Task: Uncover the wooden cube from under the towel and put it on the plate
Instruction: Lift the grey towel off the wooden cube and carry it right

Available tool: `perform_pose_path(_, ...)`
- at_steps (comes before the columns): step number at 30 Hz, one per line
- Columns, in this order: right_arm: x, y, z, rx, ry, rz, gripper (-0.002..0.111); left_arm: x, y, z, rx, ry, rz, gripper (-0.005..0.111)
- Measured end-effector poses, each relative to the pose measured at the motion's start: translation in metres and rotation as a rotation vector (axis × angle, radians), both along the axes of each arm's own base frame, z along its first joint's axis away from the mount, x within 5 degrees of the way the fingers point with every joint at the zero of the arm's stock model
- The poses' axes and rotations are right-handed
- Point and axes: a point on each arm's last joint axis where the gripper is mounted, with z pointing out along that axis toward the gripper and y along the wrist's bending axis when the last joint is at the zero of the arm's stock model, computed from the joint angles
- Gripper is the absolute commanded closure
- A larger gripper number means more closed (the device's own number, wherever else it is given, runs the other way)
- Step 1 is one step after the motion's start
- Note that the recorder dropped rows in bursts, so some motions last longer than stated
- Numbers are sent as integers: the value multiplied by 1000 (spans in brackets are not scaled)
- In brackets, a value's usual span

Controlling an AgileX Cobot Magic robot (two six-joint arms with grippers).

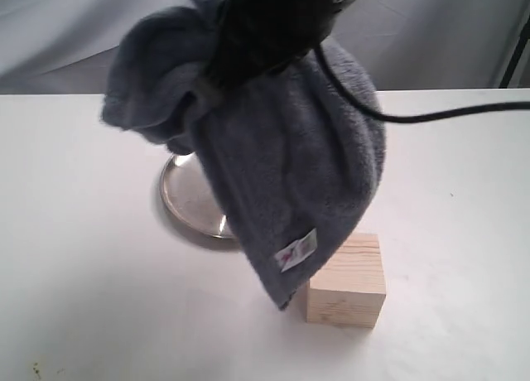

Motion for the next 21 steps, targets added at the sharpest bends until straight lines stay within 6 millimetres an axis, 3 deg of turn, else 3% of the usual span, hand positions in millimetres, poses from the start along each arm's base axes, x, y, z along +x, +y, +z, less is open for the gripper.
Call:
perform_pose_path(9, 67, -98, -1, -11, 2, -340, 108, 0, 0, 0, 0, 0, 0, 107)
perform_pose_path(14, 95, -147, -14, -53, 24, -475, 108, 0, 0, 0, 0, 0, 0, 107)
perform_pose_path(18, 117, -172, -36, -106, 70, -525, 108, 0, 0, 0, 0, 0, 0, 107)
perform_pose_path(21, 129, -178, -56, -143, 120, -532, 108, 0, 0, 0, 0, 0, 0, 107)
